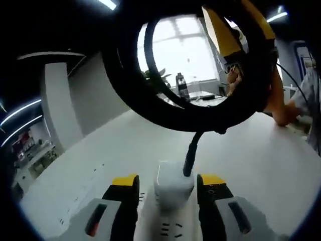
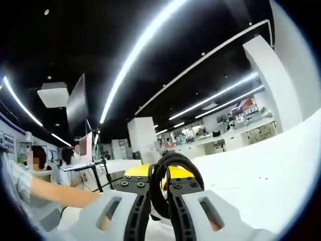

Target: Straighten the power strip on the desk, plug the charger into it

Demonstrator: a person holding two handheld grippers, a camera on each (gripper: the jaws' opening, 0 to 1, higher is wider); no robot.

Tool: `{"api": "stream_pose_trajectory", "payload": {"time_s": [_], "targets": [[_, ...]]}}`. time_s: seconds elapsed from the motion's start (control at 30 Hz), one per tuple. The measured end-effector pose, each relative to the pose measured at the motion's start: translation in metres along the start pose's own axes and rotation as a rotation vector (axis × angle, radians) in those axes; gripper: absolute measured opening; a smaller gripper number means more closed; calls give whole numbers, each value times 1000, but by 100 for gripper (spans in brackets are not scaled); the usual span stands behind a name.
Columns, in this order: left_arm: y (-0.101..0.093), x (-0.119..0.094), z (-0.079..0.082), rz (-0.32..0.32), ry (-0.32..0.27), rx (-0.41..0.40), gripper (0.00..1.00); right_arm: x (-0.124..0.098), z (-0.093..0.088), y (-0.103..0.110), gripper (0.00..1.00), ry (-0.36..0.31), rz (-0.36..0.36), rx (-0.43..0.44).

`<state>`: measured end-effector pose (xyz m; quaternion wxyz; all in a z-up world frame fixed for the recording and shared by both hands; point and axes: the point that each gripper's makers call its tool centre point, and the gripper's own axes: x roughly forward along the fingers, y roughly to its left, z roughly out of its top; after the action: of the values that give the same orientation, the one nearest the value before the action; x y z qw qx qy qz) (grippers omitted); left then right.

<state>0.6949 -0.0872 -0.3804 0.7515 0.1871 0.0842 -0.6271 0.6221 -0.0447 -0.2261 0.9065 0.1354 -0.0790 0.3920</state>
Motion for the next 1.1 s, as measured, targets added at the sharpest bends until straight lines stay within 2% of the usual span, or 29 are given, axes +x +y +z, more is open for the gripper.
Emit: {"api": "stream_pose_trajectory", "payload": {"time_s": [0.07, 0.33, 0.6, 0.73, 0.8, 0.93, 1.0, 1.1], "targets": [[0, -1, -1, 9, 4, 1, 53, 0, -1, 0, 10, 1, 5, -10], [-1, 0, -1, 22, 7, 1, 52, 1, -2, 2, 12, 1, 10, -44], [3, -2, 2, 39, -6, -6, 51, -1, 2, -4, 23, -30, -17, -68], [3, -2, 0, 43, -5, -10, 51, -1, 2, -4, 25, -29, -15, -75], [2, -2, -1, 42, -1, -10, 51, -1, 3, -3, 30, -29, -16, -82], [1, -2, -3, 42, 1, -11, 50, 1, 4, -4, 49, -30, -32, -103], [1, -2, -3, 44, 3, -9, 50, -1, 16, -4, 52, -91, -46, -123], [2, -2, -3, 46, 0, -14, 50, -4, 23, -3, 52, -98, -55, -168]]}}
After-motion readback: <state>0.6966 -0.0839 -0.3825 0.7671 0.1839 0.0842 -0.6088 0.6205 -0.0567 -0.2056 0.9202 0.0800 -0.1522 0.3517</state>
